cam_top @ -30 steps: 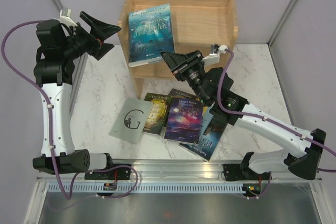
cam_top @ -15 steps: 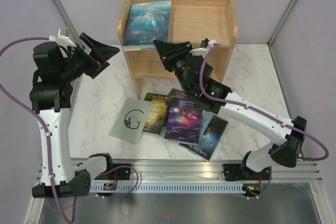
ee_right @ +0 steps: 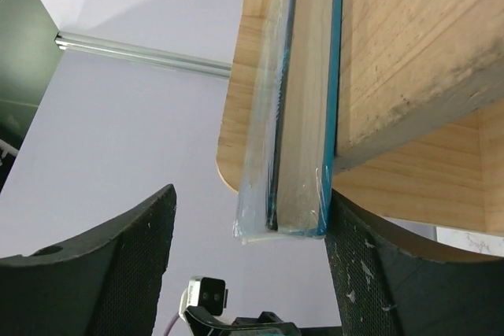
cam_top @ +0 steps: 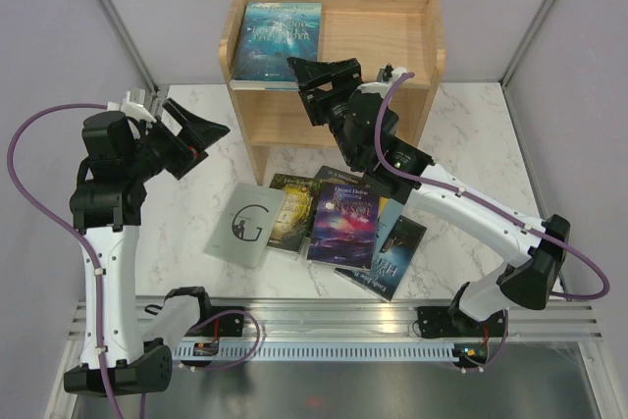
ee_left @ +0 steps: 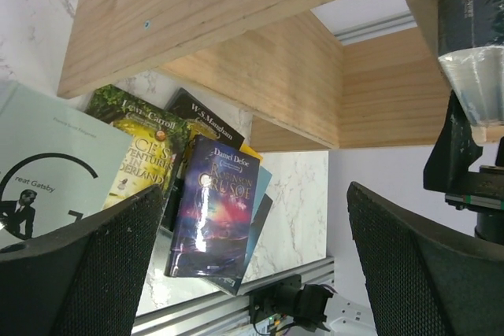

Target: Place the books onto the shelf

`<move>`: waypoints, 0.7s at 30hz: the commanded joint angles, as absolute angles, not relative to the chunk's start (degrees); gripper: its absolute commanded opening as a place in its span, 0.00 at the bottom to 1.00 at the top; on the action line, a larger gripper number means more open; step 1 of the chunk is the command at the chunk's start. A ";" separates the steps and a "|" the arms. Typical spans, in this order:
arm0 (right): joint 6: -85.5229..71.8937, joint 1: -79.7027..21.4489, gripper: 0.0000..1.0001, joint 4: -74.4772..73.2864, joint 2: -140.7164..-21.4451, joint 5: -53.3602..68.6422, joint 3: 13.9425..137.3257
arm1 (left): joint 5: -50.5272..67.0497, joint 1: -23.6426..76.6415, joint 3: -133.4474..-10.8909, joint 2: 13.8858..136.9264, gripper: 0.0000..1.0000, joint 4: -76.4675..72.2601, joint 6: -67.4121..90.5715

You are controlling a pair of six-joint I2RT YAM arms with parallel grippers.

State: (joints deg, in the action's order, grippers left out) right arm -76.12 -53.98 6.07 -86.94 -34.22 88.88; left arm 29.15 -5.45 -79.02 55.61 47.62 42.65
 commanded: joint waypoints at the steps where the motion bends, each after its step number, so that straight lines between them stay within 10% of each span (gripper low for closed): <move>1: -76.99 -54.05 0.77 6.24 -84.47 -30.86 88.43 | 27.25 -5.71 -77.61 53.97 1.00 47.55 39.20; 6: -77.70 -54.14 0.72 6.15 -82.00 -28.48 84.47 | 26.99 -5.80 -76.90 53.88 1.00 47.46 39.55; 13: -77.87 -54.05 0.30 6.15 -83.32 -26.28 84.64 | 26.72 -5.80 -76.47 53.61 1.00 47.55 39.46; 21: -77.08 -53.79 0.22 6.24 -86.13 -28.56 87.36 | 26.28 -5.71 -74.97 53.53 1.00 47.55 38.06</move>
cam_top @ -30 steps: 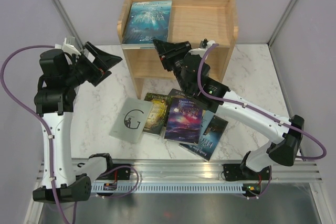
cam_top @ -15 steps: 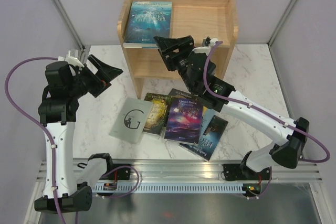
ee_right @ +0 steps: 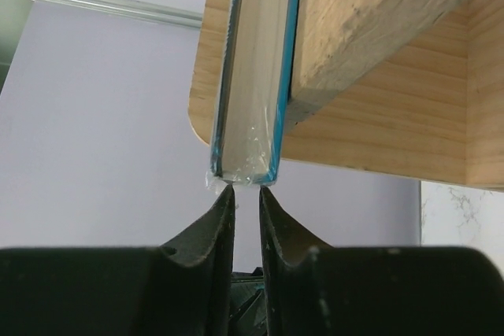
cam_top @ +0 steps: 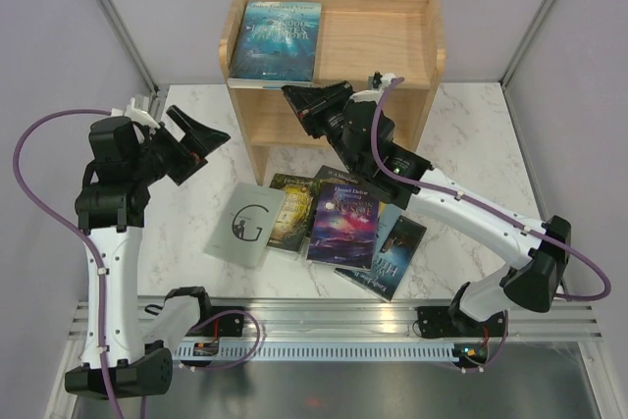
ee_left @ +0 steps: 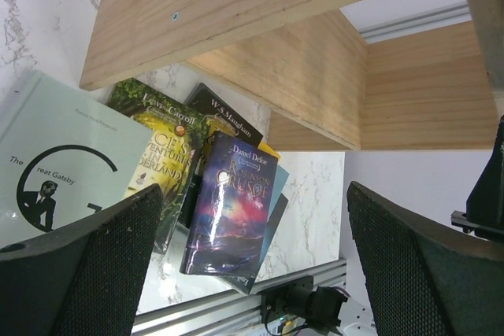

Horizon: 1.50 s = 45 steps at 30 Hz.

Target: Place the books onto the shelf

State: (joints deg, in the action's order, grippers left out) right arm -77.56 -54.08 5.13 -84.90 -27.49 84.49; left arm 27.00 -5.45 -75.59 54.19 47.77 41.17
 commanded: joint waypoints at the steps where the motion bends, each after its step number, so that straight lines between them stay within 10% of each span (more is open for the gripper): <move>1: -77.08 -53.79 0.22 6.24 -86.65 -28.56 87.54 | 26.28 -5.80 -74.71 53.70 1.00 47.55 37.97; 18: -78.58 -49.92 0.26 8.44 -91.58 -24.27 90.96 | 23.56 -5.80 -68.47 52.38 1.00 47.55 35.42; 29: -70.76 -52.20 0.82 12.39 -83.60 -15.64 76.24 | 17.76 -5.89 -62.23 52.47 1.00 47.90 31.38; 45: -73.90 -68.38 0.86 18.27 -80.67 -17.32 46.95 | 18.71 -13.26 -47.92 59.22 1.00 39.64 26.90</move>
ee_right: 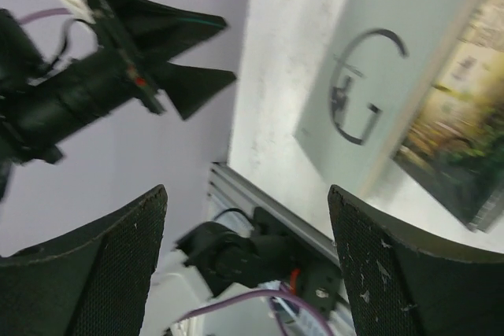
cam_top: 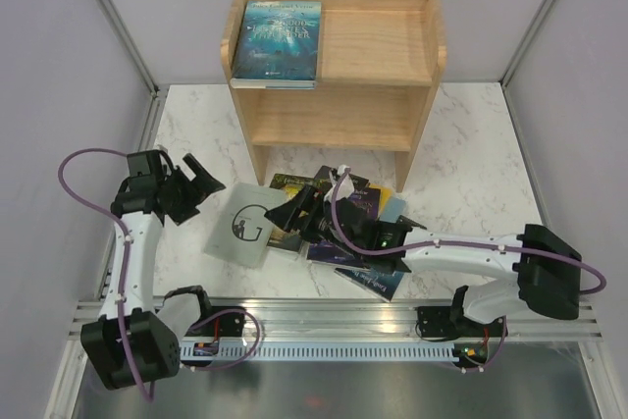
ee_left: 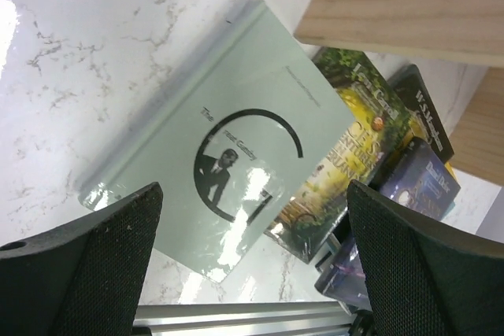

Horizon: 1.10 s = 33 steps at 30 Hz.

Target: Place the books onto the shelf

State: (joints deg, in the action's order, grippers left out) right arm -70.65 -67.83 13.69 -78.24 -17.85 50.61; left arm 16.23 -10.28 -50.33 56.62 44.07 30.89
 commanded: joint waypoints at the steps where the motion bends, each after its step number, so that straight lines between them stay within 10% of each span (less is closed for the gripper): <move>1: -74.44 -68.55 0.86 18.98 -81.29 -17.05 45.98 | 21.42 -15.36 -47.12 60.11 1.00 38.68 26.55; 25: -81.30 -70.14 0.83 29.18 -113.46 -11.77 57.13 | 33.47 -17.67 -42.19 81.74 1.00 27.69 30.58; 33: -83.23 -70.66 0.44 31.64 -114.53 -16.16 57.04 | 38.84 -17.58 -38.94 78.93 1.00 26.63 32.43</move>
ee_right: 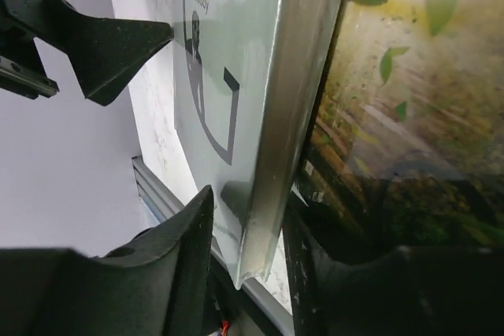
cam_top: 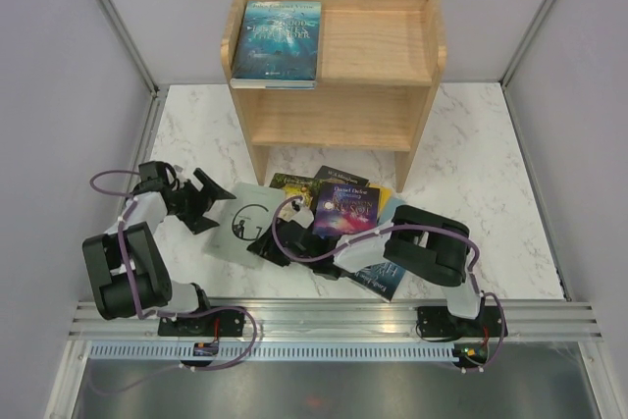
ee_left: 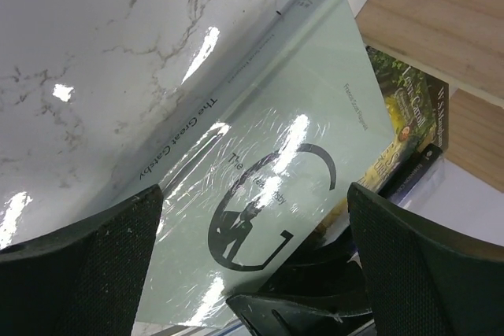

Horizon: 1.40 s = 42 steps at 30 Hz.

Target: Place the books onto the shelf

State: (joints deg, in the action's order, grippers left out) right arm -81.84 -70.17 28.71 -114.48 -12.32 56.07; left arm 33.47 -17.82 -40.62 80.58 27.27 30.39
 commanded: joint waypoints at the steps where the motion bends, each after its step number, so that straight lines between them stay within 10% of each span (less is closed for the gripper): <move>1: -82.88 -70.75 0.43 31.47 -114.17 -17.91 57.13 | 39.80 -17.67 -38.59 77.53 1.00 26.54 32.78; 10: -77.43 -71.19 0.00 30.77 -108.64 -21.62 59.32 | 42.89 -17.58 -40.60 67.07 1.00 32.33 34.19; 28: -75.41 -81.73 0.00 1.07 -62.61 -39.45 51.15 | 32.69 -17.75 -44.39 55.37 1.00 38.85 28.48; 42: -68.30 -85.25 0.00 3.60 -63.45 -40.34 78.98 | 32.96 -17.75 -43.33 54.23 1.00 37.88 28.30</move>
State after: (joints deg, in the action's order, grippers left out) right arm -69.58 -84.93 -9.34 -63.59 -37.80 68.27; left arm 33.04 -17.56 -43.51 55.05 38.83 30.74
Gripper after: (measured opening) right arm 0.237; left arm 0.995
